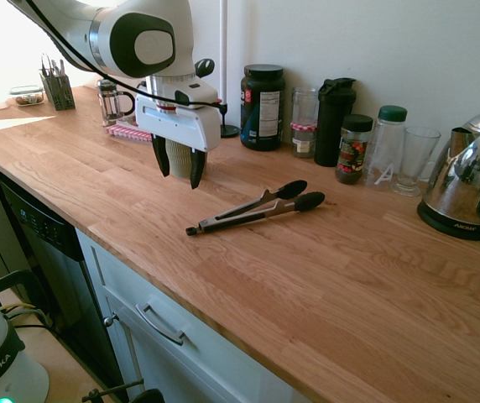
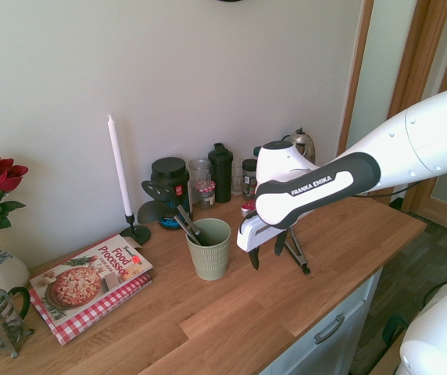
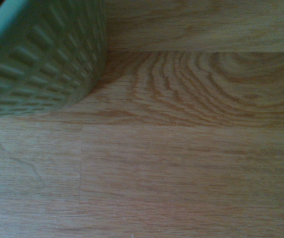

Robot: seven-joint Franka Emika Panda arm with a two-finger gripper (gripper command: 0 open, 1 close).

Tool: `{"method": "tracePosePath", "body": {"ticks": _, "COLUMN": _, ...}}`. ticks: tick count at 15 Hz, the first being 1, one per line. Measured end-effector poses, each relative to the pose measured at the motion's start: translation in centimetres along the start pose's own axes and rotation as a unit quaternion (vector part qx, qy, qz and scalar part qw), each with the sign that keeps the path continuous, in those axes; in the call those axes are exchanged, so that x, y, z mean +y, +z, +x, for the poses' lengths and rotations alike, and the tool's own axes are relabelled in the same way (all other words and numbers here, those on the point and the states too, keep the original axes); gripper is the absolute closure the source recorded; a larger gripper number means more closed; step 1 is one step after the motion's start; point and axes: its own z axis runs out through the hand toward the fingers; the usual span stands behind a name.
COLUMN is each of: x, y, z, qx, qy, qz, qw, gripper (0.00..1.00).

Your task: Put the tongs back in the holder

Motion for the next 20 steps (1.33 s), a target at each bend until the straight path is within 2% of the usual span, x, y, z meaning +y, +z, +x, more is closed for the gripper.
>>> {"method": "tracePosePath", "body": {"ticks": 3, "x": -0.1, "y": -0.4, "z": 0.9, "qx": 0.001, "qy": 0.006, "qz": 0.003, "qw": 1.000, "gripper": 0.00}}
{"method": "tracePosePath", "body": {"ticks": 8, "x": 1.1, "y": -7.6, "z": 9.3, "qx": 0.023, "qy": 0.078, "qz": 0.019, "qw": 0.997, "gripper": 0.00}}
{"method": "tracePosePath", "body": {"ticks": 13, "x": 4.5, "y": -3.9, "z": 15.0, "qx": 0.026, "qy": 0.137, "qz": 0.018, "qw": 0.990, "gripper": 0.00}}
{"method": "tracePosePath", "body": {"ticks": 18, "x": 3.9, "y": 1.0, "z": 16.9, "qx": 0.028, "qy": 0.120, "qz": 0.040, "qw": 0.992, "gripper": 0.00}}
{"method": "tracePosePath", "body": {"ticks": 19, "x": 3.7, "y": 1.6, "z": 16.9, "qx": 0.024, "qy": 0.118, "qz": 0.040, "qw": 0.992, "gripper": 1.00}}
{"method": "tracePosePath", "body": {"ticks": 20, "x": 3.5, "y": 2.1, "z": 17.0, "qx": 0.022, "qy": 0.117, "qz": 0.037, "qw": 0.992, "gripper": 1.00}}
